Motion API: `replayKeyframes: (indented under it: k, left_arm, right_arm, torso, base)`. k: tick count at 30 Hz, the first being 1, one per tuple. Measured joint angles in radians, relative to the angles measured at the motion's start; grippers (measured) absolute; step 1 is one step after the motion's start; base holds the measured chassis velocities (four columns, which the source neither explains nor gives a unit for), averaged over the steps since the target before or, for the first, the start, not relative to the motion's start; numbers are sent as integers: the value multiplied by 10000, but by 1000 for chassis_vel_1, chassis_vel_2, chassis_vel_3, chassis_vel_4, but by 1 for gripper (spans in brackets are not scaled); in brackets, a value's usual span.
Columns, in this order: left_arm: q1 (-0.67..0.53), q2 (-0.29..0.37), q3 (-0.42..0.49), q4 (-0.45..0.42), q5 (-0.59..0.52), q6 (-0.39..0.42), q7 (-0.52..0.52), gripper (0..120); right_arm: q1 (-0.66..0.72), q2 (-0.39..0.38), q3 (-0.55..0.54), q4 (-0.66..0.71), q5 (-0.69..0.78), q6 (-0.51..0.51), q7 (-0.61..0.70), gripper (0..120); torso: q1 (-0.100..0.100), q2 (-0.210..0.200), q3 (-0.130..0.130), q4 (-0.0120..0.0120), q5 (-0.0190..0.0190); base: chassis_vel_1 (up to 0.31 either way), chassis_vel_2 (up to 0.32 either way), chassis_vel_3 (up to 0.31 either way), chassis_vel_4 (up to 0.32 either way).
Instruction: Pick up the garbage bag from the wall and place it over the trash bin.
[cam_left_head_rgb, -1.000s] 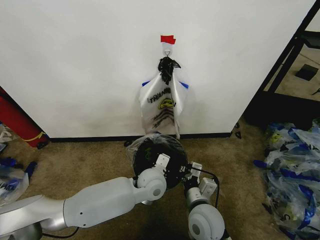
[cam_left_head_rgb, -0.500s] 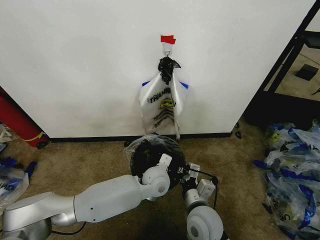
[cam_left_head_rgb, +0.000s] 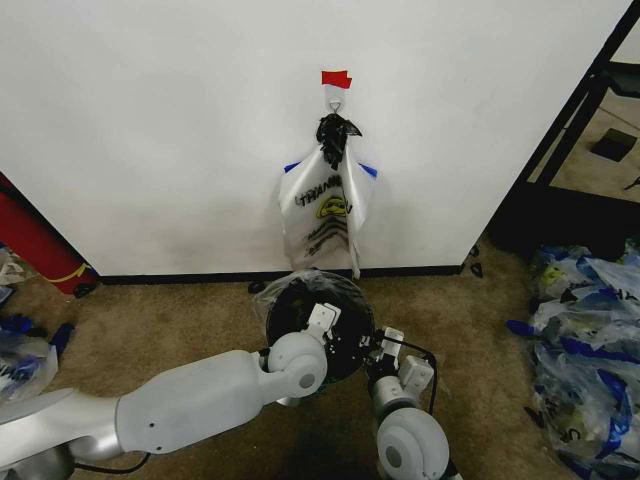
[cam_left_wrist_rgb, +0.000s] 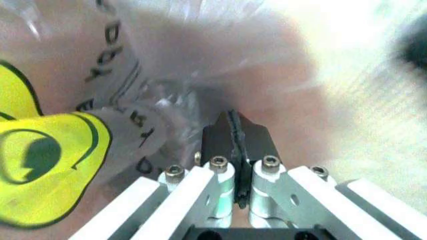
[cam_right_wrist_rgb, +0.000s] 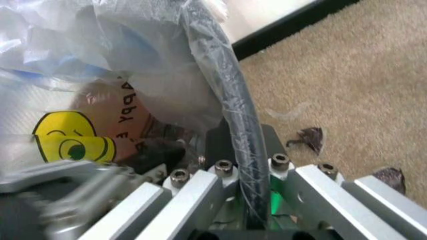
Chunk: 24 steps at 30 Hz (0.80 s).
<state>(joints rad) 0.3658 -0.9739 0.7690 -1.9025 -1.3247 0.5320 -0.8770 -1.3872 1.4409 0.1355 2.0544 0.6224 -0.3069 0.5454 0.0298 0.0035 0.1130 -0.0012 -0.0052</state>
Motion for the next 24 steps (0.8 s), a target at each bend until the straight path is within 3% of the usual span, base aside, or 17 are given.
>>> replayKeyframes:
  k: [5,11,13,18,19,24]
  left_arm:
    - [-9,326,-404,-819,-123,-360,515,0]
    - [965,1449,-2231,-2540,120,-1536,2062,0]
    - [1186,1592,-2472,-2717,204,-1669,2273,0]
    - [3829,2721,-5129,-4075,1173,-2893,4142,0]
    - [3829,2721,-5129,-4075,1173,-2893,4142,0]
    - [6292,2717,-7620,-4401,1585,-3856,5022,0]
  right_arm:
    - [5,2,137,69,405,-229,212,0]
    - [21,-63,459,375,1415,-638,667,0]
    - [20,-75,503,393,1523,-663,706,0]
    - [19,-96,798,536,2309,-834,900,0]
    - [19,-96,798,536,2309,-834,900,0]
    - [-75,-44,1415,909,3568,-1133,1322,0]
  torso:
    - [0,0,0,-2,0]
    - [0,0,0,-1,0]
    - [0,0,0,-2,0]
    - [0,0,0,4,0]
    - [0,0,0,4,0]
    - [0,0,-1,-6,2]
  base:
    - [0,0,0,0]
    - [0,0,0,0]
    - [0,0,0,0]
    - [0,0,0,0]
    - [0,0,0,0]
    - [0,0,0,0]
